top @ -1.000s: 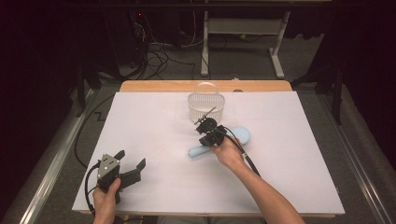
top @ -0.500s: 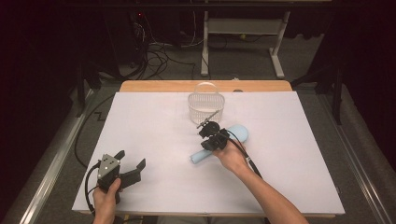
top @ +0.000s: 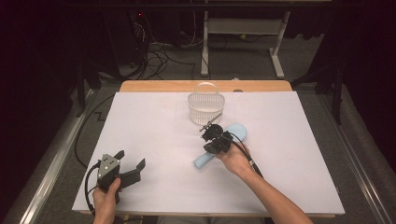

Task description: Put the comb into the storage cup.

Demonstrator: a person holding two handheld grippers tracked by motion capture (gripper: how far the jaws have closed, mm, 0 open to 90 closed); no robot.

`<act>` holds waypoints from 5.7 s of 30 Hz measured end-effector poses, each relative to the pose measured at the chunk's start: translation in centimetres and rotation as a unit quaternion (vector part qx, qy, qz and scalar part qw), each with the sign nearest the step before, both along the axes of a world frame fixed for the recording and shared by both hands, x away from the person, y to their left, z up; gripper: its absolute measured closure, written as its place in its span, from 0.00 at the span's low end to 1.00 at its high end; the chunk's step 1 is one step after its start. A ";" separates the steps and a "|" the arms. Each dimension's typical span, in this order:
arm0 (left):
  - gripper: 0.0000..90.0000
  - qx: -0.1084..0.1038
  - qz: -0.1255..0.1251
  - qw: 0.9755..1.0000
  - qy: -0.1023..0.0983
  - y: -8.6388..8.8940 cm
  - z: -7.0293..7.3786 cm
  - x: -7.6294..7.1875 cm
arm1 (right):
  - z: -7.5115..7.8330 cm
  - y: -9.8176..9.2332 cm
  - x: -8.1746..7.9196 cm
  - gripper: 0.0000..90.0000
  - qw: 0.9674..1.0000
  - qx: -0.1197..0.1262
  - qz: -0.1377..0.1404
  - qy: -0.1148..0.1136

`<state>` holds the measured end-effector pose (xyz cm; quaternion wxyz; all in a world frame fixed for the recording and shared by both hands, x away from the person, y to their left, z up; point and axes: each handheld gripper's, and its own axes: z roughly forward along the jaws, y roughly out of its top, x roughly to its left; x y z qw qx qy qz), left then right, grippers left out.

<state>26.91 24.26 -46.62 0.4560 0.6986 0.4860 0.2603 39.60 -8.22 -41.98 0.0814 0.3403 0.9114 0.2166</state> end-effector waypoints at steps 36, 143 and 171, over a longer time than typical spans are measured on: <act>0.17 0.004 -0.001 1.000 0.000 -0.1 0.0 0.0 | -0.1 -2.4 -2.4 1.00 1.000 0.014 0.009 0.000; 0.17 0.008 0.003 1.000 -0.001 -0.4 0.0 -0.2 | 0.3 -8.8 -4.4 1.00 1.000 -0.011 -0.019 -0.011; 0.17 0.008 0.006 1.000 -0.003 -0.5 0.1 -0.2 | -0.9 -9.0 -2.2 0.64 0.996 0.003 -0.091 0.019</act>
